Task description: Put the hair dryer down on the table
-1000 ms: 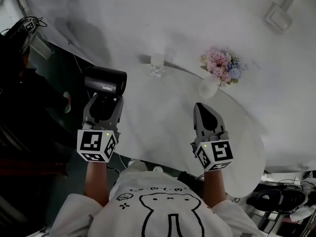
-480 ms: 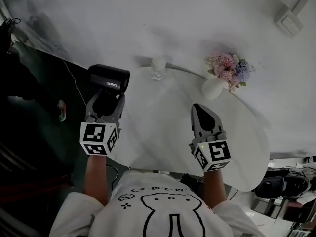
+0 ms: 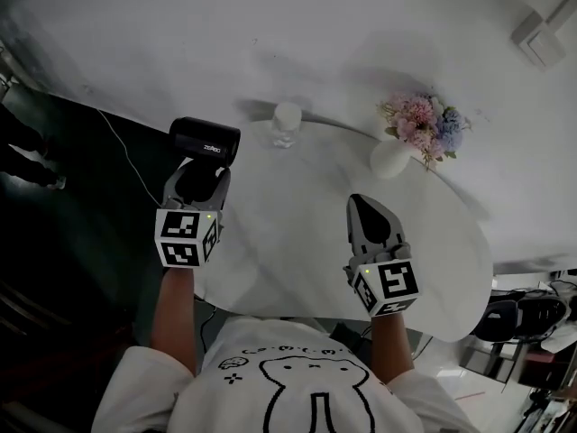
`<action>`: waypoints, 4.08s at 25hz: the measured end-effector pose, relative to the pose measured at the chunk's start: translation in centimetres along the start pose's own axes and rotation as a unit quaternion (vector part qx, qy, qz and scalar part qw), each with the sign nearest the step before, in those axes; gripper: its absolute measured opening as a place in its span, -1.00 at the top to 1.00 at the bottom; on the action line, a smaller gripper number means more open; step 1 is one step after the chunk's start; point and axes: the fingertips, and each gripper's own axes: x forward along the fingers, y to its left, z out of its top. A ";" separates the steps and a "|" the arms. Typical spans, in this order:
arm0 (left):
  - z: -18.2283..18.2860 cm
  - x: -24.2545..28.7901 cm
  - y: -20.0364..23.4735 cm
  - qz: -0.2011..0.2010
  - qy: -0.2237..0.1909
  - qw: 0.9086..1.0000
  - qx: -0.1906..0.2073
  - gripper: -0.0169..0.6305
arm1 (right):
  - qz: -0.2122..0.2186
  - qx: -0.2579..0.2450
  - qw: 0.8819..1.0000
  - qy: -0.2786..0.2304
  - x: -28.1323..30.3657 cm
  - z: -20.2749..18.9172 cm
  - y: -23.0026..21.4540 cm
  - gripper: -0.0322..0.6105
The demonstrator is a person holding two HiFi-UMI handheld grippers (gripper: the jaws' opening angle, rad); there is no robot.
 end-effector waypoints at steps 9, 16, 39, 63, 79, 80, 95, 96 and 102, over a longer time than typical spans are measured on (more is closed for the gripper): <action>-4.6 4.8 1.2 -0.007 0.082 0.996 -0.025 0.20 | -0.007 0.007 1.000 0.025 1.8 -1.6 0.0 0.91; -7.8 7.9 1.3 -0.017 0.137 0.990 -0.027 0.20 | -0.007 0.007 0.999 0.039 3.1 -2.4 -0.1 0.91; -14.1 13.1 0.2 -0.038 0.234 0.970 -0.045 0.20 | -0.016 0.013 0.997 0.080 4.2 -4.9 -0.9 0.91; -15.5 14.2 0.3 -0.053 0.263 0.961 -0.065 0.15 | -0.031 0.004 0.996 0.084 4.0 -4.6 1.8 0.91; -11.8 10.0 1.2 -0.050 0.199 0.976 -0.072 -0.03 | -0.028 -0.013 0.999 0.042 1.9 -2.0 2.8 0.91; -11.4 9.5 1.2 -0.047 0.193 0.977 -0.073 -0.03 | -0.026 -0.015 0.999 0.038 1.7 -1.8 2.9 0.91; -3.1 1.5 -0.5 -0.017 0.103 0.994 -0.044 -0.02 | -0.026 -0.001 0.999 -0.041 -2.8 3.8 1.9 0.91; -2.4 1.1 -0.7 -0.017 0.095 0.995 -0.040 -0.02 | -0.029 0.003 0.999 -0.046 -2.9 4.2 1.7 0.91; 1.6 -0.3 -2.1 -0.016 0.050 0.998 -0.023 -0.02 | -0.033 0.005 0.997 -0.071 -3.8 6.1 0.4 0.91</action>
